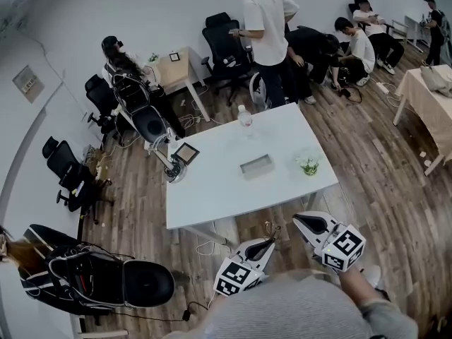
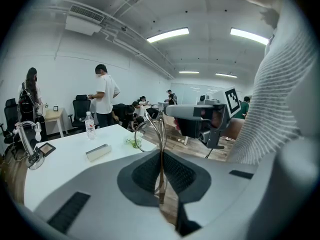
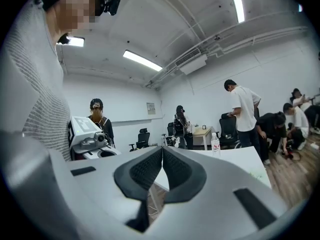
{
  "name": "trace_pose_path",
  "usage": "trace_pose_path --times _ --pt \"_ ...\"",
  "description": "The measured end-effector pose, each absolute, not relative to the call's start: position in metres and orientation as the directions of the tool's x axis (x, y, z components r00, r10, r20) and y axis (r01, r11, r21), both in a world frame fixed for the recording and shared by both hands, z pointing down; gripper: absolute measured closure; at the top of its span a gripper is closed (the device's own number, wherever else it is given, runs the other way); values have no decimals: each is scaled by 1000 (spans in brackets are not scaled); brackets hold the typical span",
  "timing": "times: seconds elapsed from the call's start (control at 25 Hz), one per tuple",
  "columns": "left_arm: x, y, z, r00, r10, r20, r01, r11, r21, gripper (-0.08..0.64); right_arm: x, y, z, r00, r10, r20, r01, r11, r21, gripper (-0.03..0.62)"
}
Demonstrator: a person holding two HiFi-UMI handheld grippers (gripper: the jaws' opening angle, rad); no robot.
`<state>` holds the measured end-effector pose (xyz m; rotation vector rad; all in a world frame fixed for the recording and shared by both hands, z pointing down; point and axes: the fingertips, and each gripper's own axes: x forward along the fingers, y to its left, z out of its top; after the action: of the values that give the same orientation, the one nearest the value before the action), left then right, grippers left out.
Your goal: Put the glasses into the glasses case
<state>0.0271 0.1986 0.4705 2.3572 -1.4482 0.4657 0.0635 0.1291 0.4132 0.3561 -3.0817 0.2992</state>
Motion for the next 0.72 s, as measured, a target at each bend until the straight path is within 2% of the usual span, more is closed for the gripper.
trace_pose_path --times 0.4,0.72 --pt "29 189 455 449 -772 450 -888 -443 126 534 65 116 404 -966 -249 75 -260 943 -209 578" --pt "41 184 474 447 -774 448 -889 -442 122 534 87 92 417 -941 -337 10 -324 897 -302 578"
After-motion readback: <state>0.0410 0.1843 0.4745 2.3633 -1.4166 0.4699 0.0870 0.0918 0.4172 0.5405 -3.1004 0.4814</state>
